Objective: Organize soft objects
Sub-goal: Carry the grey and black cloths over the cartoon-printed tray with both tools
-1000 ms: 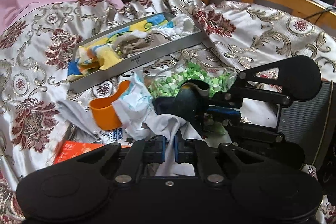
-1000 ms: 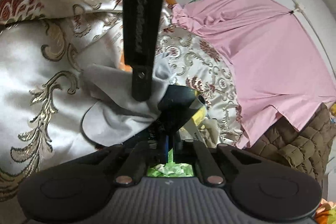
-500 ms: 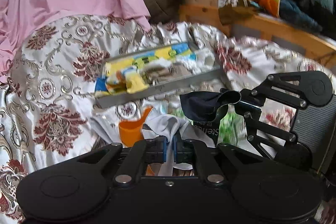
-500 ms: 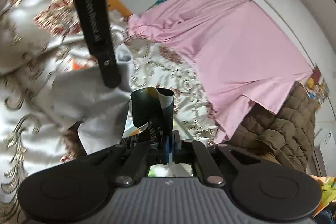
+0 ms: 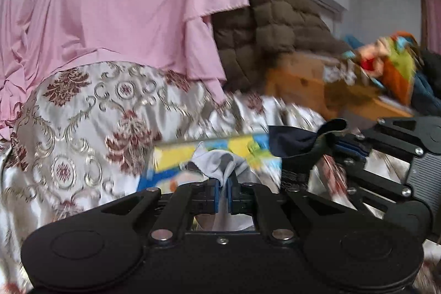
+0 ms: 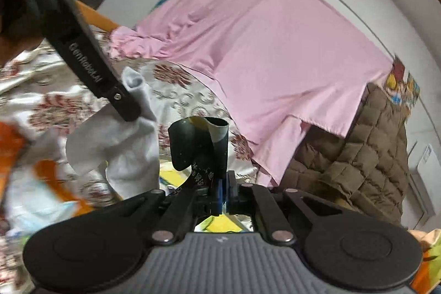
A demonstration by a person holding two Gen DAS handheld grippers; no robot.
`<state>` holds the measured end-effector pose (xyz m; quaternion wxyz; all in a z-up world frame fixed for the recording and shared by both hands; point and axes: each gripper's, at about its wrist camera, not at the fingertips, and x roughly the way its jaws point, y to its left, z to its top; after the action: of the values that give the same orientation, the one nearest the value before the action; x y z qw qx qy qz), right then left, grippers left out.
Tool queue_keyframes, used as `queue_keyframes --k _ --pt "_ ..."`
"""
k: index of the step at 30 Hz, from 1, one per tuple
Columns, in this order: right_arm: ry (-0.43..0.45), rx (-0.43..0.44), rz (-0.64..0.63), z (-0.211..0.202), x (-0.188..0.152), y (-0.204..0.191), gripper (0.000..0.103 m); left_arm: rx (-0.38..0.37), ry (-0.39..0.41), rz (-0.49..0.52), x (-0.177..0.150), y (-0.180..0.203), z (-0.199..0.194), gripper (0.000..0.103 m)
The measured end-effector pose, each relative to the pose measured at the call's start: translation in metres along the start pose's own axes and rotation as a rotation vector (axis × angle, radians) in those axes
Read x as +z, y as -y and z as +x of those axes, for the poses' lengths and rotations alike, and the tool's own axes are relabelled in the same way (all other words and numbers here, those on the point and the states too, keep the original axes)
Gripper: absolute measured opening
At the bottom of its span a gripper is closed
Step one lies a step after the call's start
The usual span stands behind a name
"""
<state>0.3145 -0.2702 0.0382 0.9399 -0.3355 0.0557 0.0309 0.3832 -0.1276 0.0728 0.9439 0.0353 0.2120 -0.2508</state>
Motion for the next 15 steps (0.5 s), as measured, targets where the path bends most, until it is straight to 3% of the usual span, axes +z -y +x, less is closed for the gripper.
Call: queue_keyframes --k 8,15 --pt "-0.103 0.022 0.192 0.099 -0.029 0.040 0.002 0.031 0.087 -0.116 0.027 -0.019 0.100 0.005" --pt "-0.199 0.028 0.276 0.138 -0.065 0.043 0.002 0.021 0.035 -0.159 0.005 -0.007 0.163 0.005"
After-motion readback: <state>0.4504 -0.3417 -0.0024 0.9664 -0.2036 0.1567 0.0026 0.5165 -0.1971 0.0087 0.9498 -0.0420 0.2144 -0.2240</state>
